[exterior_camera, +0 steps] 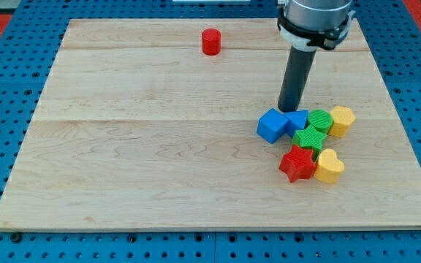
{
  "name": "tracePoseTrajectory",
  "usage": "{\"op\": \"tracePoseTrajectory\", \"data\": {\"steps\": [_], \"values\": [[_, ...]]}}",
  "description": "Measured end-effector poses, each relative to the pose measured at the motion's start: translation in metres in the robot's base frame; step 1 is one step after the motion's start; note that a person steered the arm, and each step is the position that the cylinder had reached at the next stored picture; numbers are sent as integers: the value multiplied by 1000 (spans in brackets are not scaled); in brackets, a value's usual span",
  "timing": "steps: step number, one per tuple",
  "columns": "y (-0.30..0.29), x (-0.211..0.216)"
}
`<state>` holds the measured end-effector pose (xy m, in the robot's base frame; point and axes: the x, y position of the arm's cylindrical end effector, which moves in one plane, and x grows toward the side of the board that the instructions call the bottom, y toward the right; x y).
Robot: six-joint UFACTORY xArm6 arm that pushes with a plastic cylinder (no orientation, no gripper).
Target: Push the red circle into the group of objects
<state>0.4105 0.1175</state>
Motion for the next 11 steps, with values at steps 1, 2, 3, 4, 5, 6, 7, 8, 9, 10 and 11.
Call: {"op": "tracePoseTrajectory", "data": {"steps": [1, 2, 3, 4, 5, 6, 7, 8, 9, 10, 11], "values": [[23, -55], [75, -106], [37, -146], [-6, -167], [-5, -169], [1, -178], [1, -194], [1, -212], [-33, -216], [-68, -215], [-86, -206]]}}
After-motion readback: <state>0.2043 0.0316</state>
